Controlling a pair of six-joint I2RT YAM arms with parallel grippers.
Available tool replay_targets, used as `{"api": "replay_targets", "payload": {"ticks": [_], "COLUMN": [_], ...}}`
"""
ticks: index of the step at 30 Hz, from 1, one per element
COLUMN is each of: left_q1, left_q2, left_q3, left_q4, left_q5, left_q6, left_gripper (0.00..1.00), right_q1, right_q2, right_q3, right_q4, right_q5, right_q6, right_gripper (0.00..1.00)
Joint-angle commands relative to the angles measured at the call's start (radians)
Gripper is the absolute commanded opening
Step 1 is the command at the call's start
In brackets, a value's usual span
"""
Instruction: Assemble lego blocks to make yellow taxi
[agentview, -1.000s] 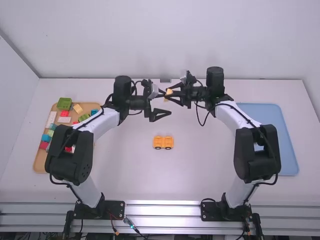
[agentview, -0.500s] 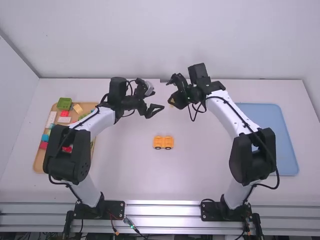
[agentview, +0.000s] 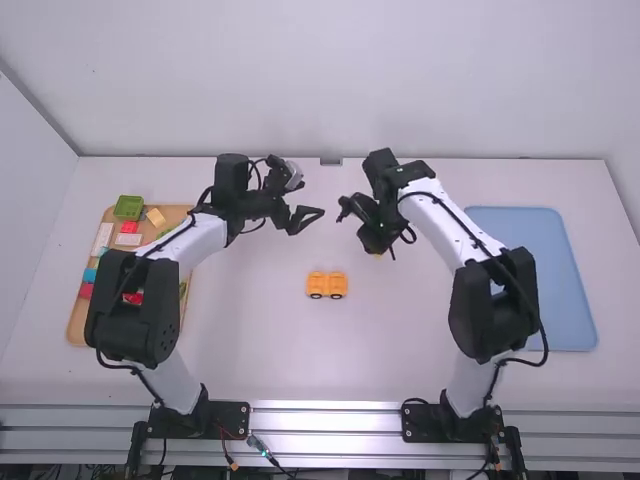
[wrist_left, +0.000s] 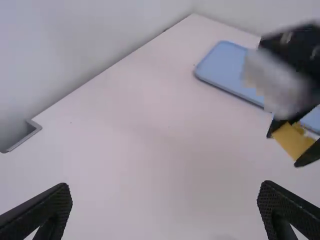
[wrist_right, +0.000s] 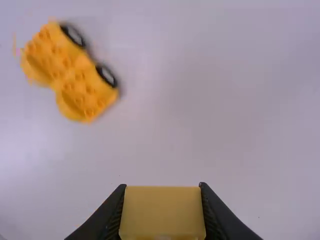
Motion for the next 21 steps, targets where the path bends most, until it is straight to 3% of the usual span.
{"api": "replay_targets", "payload": {"ticks": [1,3,7,15,21], "left_q1": [-0.003,-0.003,-0.002,-0.003,-0.003], "left_q2": [0.007,0.007,0.007,0.007,0.007], "left_q3": [0.014,0.014,0.014,0.014,0.014], "left_q4": [-0.002,-0.007,-0.011,-0.007,-0.021], "left_q5": [0.011,0.01,0.008,0.0,-0.04], "left_q6": [-0.004,-0.003,-0.003,-0.003,-0.004], "left_gripper": [0.99,0.99,0.99,0.99,0.99], "right_q1": [-0.001,-0.001,0.009,0.067,0.099], "right_q2": [0.097,0.167,0.274,0.299,0.288], "right_q3": [0.015,0.015,0.015,0.011,-0.022], "right_q4": [-0.027,-0.054,-0.101,-0.093,-0.043], "right_q5": [0.042,0.087,0.151,0.173,0.219], "right_q6": [-0.123,-0.144,-0.187,-0.254,-0.269], "right_gripper": [0.27,0.25,0.11,0.17,0.14]}}
